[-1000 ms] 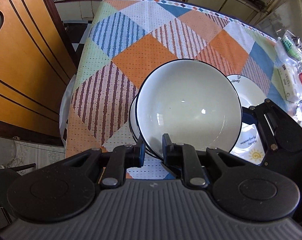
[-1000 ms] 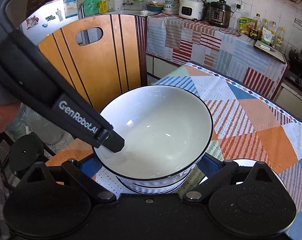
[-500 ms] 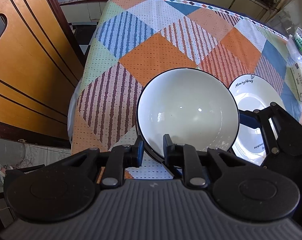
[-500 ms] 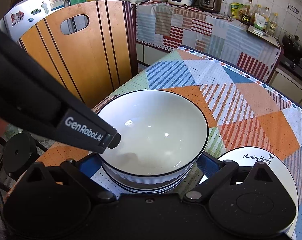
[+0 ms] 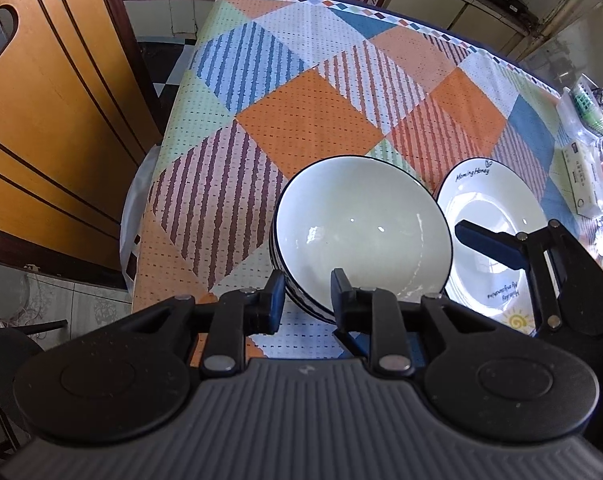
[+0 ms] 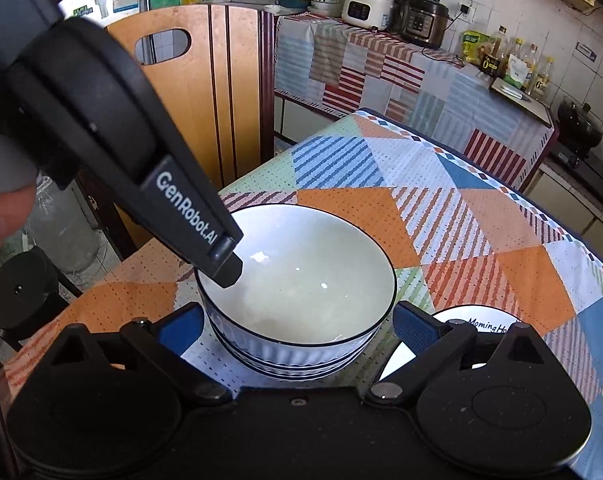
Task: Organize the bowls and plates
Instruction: 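Set the third bowl into the bowl stack with the left tool, then move the left tool to the bowl stack rim while the right tool approaches its base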
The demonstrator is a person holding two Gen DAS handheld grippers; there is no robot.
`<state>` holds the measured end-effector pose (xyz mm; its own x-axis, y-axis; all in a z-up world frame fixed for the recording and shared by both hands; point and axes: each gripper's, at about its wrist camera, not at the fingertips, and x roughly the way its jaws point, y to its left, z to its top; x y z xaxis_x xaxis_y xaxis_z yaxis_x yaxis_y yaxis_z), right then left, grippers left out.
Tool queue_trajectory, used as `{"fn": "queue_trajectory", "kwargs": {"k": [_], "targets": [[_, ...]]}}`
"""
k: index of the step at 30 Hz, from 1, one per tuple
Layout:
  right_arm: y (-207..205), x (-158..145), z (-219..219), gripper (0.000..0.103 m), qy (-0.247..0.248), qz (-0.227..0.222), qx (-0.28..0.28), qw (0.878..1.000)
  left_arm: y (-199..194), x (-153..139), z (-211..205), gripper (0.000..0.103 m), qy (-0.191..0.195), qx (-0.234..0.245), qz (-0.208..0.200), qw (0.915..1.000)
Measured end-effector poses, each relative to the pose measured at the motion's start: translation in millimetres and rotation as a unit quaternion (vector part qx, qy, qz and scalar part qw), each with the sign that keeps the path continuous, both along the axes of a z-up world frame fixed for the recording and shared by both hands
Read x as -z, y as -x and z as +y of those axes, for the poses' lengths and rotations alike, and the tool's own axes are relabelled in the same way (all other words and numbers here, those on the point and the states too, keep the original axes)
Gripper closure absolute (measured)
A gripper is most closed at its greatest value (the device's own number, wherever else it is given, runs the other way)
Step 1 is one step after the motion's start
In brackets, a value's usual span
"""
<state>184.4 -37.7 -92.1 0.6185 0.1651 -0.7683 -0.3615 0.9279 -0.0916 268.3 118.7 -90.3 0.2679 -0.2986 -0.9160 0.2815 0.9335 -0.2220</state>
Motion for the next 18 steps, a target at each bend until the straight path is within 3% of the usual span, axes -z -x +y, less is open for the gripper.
{"fn": "queue_trajectory", "kwargs": {"k": [10, 16, 18], "targets": [[23, -19, 3, 0.001, 0.012, -0.013, 0.012, 1.0, 19, -19, 6, 0.069, 0.007, 0.042, -0.032, 0.9986], [48, -31, 3, 0.001, -0.003, -0.027, 0.014, 1.0, 37, -26, 14, 0.06, 0.016, 0.069, -0.056, 0.996], [56, -34, 2, 0.001, -0.015, -0.033, 0.016, 0.999, 43, -26, 18, 0.051, 0.02, 0.074, -0.064, 0.995]]}}
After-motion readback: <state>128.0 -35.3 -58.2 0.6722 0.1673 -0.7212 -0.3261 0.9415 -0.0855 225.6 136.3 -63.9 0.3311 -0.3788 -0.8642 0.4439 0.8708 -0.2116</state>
